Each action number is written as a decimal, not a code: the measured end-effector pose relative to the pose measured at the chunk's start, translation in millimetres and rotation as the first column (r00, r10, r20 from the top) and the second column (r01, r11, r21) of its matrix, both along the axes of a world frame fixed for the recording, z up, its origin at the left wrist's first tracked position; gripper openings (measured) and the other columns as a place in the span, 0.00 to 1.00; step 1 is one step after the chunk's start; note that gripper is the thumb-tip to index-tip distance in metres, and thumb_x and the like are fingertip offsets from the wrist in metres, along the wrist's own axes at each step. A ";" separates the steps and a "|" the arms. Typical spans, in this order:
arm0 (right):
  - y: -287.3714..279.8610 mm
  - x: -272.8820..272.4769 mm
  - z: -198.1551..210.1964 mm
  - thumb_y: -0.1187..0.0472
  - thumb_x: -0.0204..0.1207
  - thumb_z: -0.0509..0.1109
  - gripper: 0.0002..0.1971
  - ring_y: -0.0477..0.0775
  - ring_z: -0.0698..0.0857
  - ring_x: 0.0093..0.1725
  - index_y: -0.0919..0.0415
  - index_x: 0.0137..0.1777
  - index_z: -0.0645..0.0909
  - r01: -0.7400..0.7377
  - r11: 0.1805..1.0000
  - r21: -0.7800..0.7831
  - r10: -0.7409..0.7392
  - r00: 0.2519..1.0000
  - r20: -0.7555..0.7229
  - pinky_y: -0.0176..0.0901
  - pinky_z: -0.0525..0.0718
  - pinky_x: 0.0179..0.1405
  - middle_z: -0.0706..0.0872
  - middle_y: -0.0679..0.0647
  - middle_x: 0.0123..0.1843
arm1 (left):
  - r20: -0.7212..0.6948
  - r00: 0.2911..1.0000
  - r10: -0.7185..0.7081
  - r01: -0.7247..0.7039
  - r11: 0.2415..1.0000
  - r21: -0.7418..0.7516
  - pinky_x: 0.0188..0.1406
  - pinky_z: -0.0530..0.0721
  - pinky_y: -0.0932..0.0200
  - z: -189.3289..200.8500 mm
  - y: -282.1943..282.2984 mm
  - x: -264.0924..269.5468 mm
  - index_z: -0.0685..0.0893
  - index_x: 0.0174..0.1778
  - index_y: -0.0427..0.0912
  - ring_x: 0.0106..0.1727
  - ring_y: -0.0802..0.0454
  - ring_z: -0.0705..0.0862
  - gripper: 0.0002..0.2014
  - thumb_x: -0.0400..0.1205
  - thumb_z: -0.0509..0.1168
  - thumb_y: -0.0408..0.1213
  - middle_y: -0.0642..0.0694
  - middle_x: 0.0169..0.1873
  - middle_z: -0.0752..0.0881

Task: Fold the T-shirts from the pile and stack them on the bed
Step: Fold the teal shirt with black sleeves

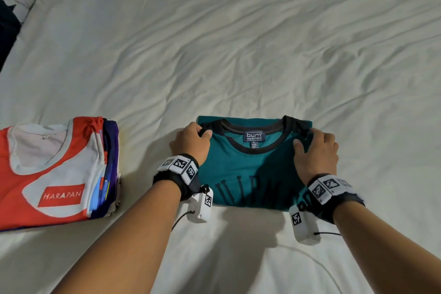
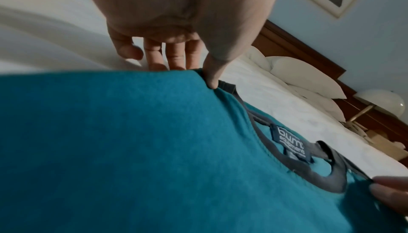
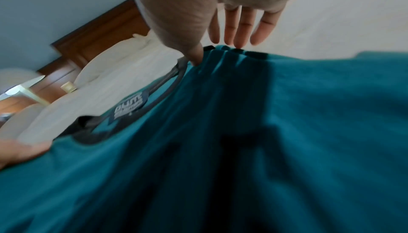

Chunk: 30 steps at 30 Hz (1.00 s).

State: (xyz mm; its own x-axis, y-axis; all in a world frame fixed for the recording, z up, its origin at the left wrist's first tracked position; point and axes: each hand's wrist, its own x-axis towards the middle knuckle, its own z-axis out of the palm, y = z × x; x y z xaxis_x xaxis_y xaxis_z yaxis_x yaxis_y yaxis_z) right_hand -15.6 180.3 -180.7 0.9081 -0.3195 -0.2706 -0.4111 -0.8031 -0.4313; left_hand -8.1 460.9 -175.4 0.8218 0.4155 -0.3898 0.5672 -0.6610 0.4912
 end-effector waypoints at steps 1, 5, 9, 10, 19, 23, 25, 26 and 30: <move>-2.2 7.3 -0.8 0.51 0.85 0.67 0.23 0.68 0.73 0.71 0.59 0.76 0.74 0.029 0.999 0.024 -0.028 0.999 -0.018 0.63 0.73 0.71 0.75 0.62 0.73 | 0.015 1.000 0.013 -0.013 1.000 -0.018 0.64 0.81 0.38 -1.1 0.1 2.4 0.81 0.49 0.49 0.54 0.37 0.85 0.09 0.84 0.68 0.51 0.46 0.48 0.88; -10.7 19.3 -3.2 0.54 0.83 0.70 0.09 0.65 0.80 0.61 0.56 0.58 0.81 0.088 0.991 0.100 -0.094 0.994 0.051 0.63 0.79 0.62 0.83 0.57 0.57 | 0.145 0.988 0.060 -0.046 0.994 -0.095 0.58 0.84 0.38 -5.5 -0.7 8.4 0.80 0.47 0.48 0.48 0.36 0.85 0.07 0.86 0.68 0.47 0.49 0.40 0.86; -13.8 15.5 -4.2 0.58 0.82 0.71 0.03 0.60 0.80 0.56 0.53 0.51 0.79 0.058 0.990 0.129 -0.078 0.985 0.156 0.61 0.79 0.59 0.83 0.50 0.51 | 0.247 0.967 0.064 -0.059 0.998 -0.028 0.48 0.86 0.41 -10.0 1.0 8.0 0.82 0.39 0.45 0.40 0.36 0.84 0.10 0.85 0.69 0.44 0.52 0.31 0.86; -14.9 14.6 -5.0 0.57 0.82 0.70 0.03 0.59 0.79 0.56 0.52 0.51 0.79 0.078 0.985 0.156 -0.103 0.982 0.160 0.60 0.79 0.60 0.83 0.48 0.51 | 0.269 0.961 0.069 -0.065 0.998 -0.026 0.46 0.86 0.42 -10.5 1.5 7.5 0.83 0.38 0.44 0.39 0.37 0.84 0.11 0.84 0.70 0.43 0.53 0.29 0.85; -18.4 22.2 -14.1 0.53 0.84 0.70 0.06 0.63 0.84 0.56 0.49 0.56 0.76 0.208 0.935 0.286 -0.236 0.970 0.065 0.56 0.80 0.60 0.85 0.51 0.53 | 0.326 0.943 0.071 -0.064 0.997 -0.033 0.47 0.86 0.43 -19.6 3.5 12.4 0.87 0.41 0.43 0.44 0.39 0.86 0.08 0.84 0.72 0.41 0.46 0.38 0.89; 0.1 -3.0 -2.8 0.48 0.85 0.66 0.24 0.63 0.68 0.75 0.58 0.76 0.70 0.037 0.999 0.013 -0.039 0.986 0.164 0.61 0.65 0.76 0.73 0.59 0.77 | 0.172 0.983 -0.063 0.016 0.966 0.259 0.65 0.76 0.36 -7.2 -11.5 0.3 0.80 0.68 0.43 0.66 0.36 0.76 0.18 0.89 0.62 0.51 0.38 0.65 0.79; 22.2 -30.3 -2.0 0.44 0.86 0.59 0.29 0.63 0.61 0.84 0.59 0.82 0.67 -0.187 0.976 -0.115 0.202 0.970 0.137 0.59 0.55 0.83 0.64 0.61 0.86 | 0.176 0.963 -0.203 0.121 0.912 0.391 0.71 0.71 0.34 3.6 -35.7 -21.0 0.73 0.78 0.40 0.74 0.35 0.71 0.25 0.89 0.57 0.52 0.35 0.75 0.73; 33.1 -44.4 -8.0 0.43 0.87 0.54 0.32 0.63 0.56 0.88 0.61 0.85 0.64 -0.307 0.939 -0.157 0.320 0.945 0.069 0.58 0.48 0.85 0.59 0.62 0.89 | 0.129 0.940 -0.315 0.235 0.875 0.423 0.76 0.67 0.33 3.7 -51.3 -33.5 0.69 0.83 0.39 0.80 0.33 0.67 0.29 0.89 0.54 0.52 0.32 0.81 0.68; 55.2 -68.8 -35.8 0.39 0.87 0.45 0.39 0.61 0.42 0.90 0.66 0.89 0.52 -0.499 0.845 -0.190 0.488 0.866 -0.108 0.64 0.45 0.87 0.45 0.62 0.91 | -0.129 0.804 -0.580 0.579 0.715 0.392 0.87 0.45 0.29 -33.1 -77.6 -60.9 0.46 0.91 0.41 0.91 0.38 0.43 0.39 0.89 0.43 0.61 0.35 0.89 0.42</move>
